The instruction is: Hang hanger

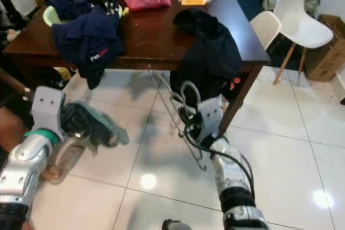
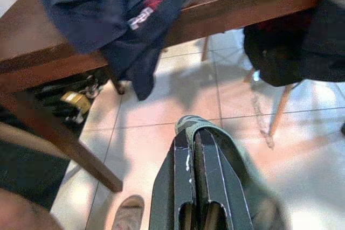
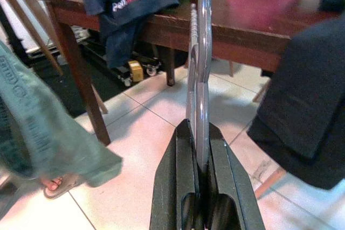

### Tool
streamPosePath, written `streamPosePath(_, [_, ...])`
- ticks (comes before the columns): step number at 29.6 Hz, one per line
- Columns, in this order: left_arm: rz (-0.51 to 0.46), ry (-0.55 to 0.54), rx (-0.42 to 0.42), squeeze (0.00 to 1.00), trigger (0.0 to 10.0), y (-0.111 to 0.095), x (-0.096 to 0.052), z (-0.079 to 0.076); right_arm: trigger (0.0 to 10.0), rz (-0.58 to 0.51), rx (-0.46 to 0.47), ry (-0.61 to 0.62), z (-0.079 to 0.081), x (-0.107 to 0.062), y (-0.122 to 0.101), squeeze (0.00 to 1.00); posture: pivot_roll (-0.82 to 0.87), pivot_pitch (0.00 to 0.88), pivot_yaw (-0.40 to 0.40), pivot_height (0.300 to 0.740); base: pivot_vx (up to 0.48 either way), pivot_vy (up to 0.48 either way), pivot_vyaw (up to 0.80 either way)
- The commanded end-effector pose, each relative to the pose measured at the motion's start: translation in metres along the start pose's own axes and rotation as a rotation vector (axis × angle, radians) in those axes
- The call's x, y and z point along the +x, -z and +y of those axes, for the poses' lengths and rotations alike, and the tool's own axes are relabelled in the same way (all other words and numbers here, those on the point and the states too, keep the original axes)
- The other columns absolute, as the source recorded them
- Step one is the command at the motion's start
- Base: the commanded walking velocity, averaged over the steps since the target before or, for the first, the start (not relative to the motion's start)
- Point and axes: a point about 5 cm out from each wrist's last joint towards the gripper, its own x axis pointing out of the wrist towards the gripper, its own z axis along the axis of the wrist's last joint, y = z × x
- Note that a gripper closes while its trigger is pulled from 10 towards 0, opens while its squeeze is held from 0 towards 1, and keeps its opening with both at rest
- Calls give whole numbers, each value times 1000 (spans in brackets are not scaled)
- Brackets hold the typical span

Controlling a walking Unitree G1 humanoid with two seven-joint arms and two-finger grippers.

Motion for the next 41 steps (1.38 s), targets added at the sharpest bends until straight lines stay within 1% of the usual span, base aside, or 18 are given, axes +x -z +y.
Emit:
streamPosePath(1, [-21, 30, 7, 0, 10000, -2, 0, -10, 10000, 11, -8, 36, -4, 2, -4, 0, 0, 0, 25, 740, 0, 0, 0])
streamPosePath(3, [-21, 30, 7, 0, 10000, -2, 0, -10, 10000, 11, -8, 36, -4, 2, -4, 0, 0, 0, 25, 740, 0, 0, 0])
streamPosePath(5, [-32, 42, -1, 0, 10000, -4, 3, -17, 10000, 44, -3, 121, -15, 2, -6, 0, -7, 0, 27, 740, 0, 0, 0])
streamPosePath(6, [-32, 42, -1, 0, 10000, -4, 3, -17, 10000, 44, -3, 121, -15, 2, -6, 0, -7, 0, 27, 740, 0, 0, 0])
streamPosePath(9, [-37, 96, -35, 0, 10000, -5, 7, -30, 10000, 100, 55, 279, -32, -3, -2, 0, -24, 0, 48, 740, 0, 0, 0])
streamPosePath(12, [-36, 104, -18, 0, 10000, -1, 8, -31, 10000, 101, 64, 292, -32, -5, 2, 0, -28, 0, 53, 740, 0, 0, 0])
streamPosePath(14, [-25, 104, -5, 0, 10000, 5, 8, -29, 10000, 119, 56, 294, -30, -8, 8, 0, -30, 0, 54, 740, 0, 0, 0])
streamPosePath(15, [-3, 90, 8, 0, 10000, 13, 6, -26, 10000, 158, 56, 304, -28, -14, 19, 0, -31, 0, 54, 740, 0, 0, 0])
streamPosePath(16, [-3, 90, 8, 0, 10000, 13, 6, -26, 10000, 158, 56, 304, -28, -14, 19, 0, -31, 0, 54, 740, 0, 0, 0])
streamPosePath(17, [15, 84, 12, 0, 10000, 21, 4, -24, 10000, 207, 67, 321, -26, -20, 31, 0, -31, 0, 54, 740, 0, 0, 0])
streamPosePath(22, [28, 81, 13, 0, 10000, 27, 0, -25, 10000, 244, 100, 354, -24, -26, 40, 0, -32, 0, 52, 740, 0, 0, 0])
streamPosePath(23, [22, 82, 10, 0, 10000, 26, -1, -26, 10000, 201, 125, 335, -22, -25, 36, 0, -31, 0, 56, 740, 0, 0, 0])
streamPosePath(24, [22, 82, 10, 0, 10000, 26, -1, -26, 10000, 201, 125, 335, -22, -25, 36, 0, -31, 0, 56, 740, 0, 0, 0])
streamPosePath(27, [-1, 108, 10, 0, 10000, 20, 1, -31, 10000, 91, 137, 271, -17, -17, 19, 0, -33, 0, 74, 740, 0, 0, 0])
streamPosePath(33, [-3, 128, 27, 0, 10000, 21, 1, -32, 10000, 82, 146, 271, -14, -15, 18, 0, -21, 0, 80, 740, 0, 0, 0])
streamPosePath(34, [-1, 131, 32, 0, 10000, 22, 1, -32, 10000, 80, 154, 271, -12, -14, 19, 0, -21, 0, 80, 740, 0, 0, 0])
streamPosePath(35, [-1, 143, 27, 0, 10000, 23, -1, -37, 10000, 84, 174, 258, -4, -10, 23, 0, -7, 0, 73, 740, 0, 0, 0])
streamPosePath(41, [0, 141, 21, 0, 10000, 23, -1, -42, 10000, 82, 174, 231, 2, -2, 22, 0, -4, 0, 76, 740, 0, 0, 0])
